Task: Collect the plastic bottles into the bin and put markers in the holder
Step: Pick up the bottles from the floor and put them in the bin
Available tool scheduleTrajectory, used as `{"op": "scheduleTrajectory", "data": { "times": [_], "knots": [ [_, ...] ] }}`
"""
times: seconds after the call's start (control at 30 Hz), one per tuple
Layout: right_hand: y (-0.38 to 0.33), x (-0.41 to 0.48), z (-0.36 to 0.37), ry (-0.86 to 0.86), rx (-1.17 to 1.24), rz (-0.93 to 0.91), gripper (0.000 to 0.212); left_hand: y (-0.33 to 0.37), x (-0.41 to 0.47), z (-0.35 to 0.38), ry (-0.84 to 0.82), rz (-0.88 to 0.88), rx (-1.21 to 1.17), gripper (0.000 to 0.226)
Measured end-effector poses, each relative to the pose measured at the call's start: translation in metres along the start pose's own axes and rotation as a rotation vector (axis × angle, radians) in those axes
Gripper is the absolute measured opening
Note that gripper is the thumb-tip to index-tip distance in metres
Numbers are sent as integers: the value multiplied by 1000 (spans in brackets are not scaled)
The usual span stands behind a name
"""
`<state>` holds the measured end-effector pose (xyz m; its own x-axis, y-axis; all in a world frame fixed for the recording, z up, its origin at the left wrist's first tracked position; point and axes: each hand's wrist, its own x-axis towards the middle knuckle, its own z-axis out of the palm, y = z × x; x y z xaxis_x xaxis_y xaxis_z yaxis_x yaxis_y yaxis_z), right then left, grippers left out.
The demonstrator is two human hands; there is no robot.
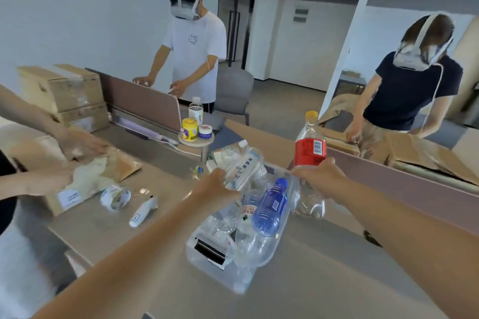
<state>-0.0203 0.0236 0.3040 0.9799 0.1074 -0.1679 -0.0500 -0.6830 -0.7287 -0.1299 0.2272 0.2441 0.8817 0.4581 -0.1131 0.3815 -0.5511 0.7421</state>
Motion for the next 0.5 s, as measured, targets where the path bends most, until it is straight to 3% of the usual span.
{"op": "scheduleTrajectory", "data": {
  "times": [0.1, 0.27, 0.5],
  "knots": [
    [-7, 17, 2, -21, -28, 9, 95, 9, 15, 9, 34, 71, 158, 69],
    [0, 41, 0, -32, -300, -11, 89, 22, 46, 33, 42, 112, 360, 64],
    [15, 90, -16, -135, -439, 3, 53, 15, 72, 65, 11, 31, 425, 49]
  ]
}}
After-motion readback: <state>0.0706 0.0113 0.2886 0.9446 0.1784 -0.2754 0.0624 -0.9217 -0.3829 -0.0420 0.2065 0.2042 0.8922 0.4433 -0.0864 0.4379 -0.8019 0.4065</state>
